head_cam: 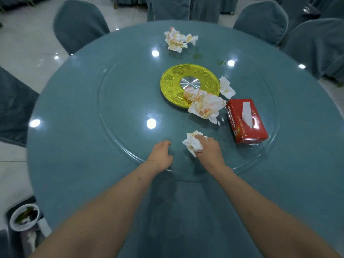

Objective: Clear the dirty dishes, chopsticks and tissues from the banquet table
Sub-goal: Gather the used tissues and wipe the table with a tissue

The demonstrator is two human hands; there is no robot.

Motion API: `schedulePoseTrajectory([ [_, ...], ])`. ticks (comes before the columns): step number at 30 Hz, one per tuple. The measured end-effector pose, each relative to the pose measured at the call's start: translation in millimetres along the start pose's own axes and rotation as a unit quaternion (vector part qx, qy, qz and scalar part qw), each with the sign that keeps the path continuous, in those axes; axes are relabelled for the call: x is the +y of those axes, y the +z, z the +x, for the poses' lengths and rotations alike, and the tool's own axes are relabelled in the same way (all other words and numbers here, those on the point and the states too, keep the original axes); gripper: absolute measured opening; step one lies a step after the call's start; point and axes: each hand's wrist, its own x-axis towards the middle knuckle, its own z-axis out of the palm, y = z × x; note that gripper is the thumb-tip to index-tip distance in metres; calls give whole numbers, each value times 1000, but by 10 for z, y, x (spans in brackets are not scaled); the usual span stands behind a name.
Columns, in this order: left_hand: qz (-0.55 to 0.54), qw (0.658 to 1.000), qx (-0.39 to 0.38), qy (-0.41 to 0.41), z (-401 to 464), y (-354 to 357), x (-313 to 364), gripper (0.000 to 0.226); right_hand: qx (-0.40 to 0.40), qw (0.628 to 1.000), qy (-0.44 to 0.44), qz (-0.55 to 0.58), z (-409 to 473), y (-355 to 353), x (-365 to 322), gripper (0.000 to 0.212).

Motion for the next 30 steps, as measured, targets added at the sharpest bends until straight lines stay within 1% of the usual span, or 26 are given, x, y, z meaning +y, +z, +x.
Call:
schedulePoseTrajectory([
  [1, -23, 1000, -14, 0, -32, -22, -26, 58, -1, 1000, 0, -15, -18, 17, -14, 57],
  [3, -63, 998, -18, 2, -150, -48, -116, 56, 8, 998, -7, -56, -29, 60, -33, 56],
  [6, -100, 995, 19, 10, -392, -33, -319, 50, -1, 997, 3, -74, 24, 90, -95, 50],
  [8, -107, 994, 39, 6, -559, -25, -442, 48, -7, 997, 3, -77, 46, 103, -136, 45],
  [11, -121, 990, 65, -11, -808, -22, -628, 45, 0, 996, -21, -87, -66, 176, -216, 38],
  [14, -131, 986, 101, -30, -1032, -62, -813, 43, 12, 996, -43, -84, -266, 325, -345, 42],
  [19, -164, 969, 168, -77, -1450, -197, -1109, 41, -6, 994, -88, -57, -638, 663, -723, 43],
  [22, -190, 954, 211, -99, -1775, -278, -1356, 40, -2, 990, -129, -55, -855, 885, -1073, 43],
  [24, -212, 937, 247, -123, -2050, -317, -1537, 38, 3, 986, -156, -60, -1014, 1051, -1348, 45],
  [27, -246, 908, 296, -167, -2507, -318, -1890, 35, 4, 979, -195, -55, -1315, 1327, -1813, 44],
  [30, -273, 875, 340, -210, -2969, -269, -2292, 34, -19, 970, -243, -15, -1673, 1608, -2287, 45],
])
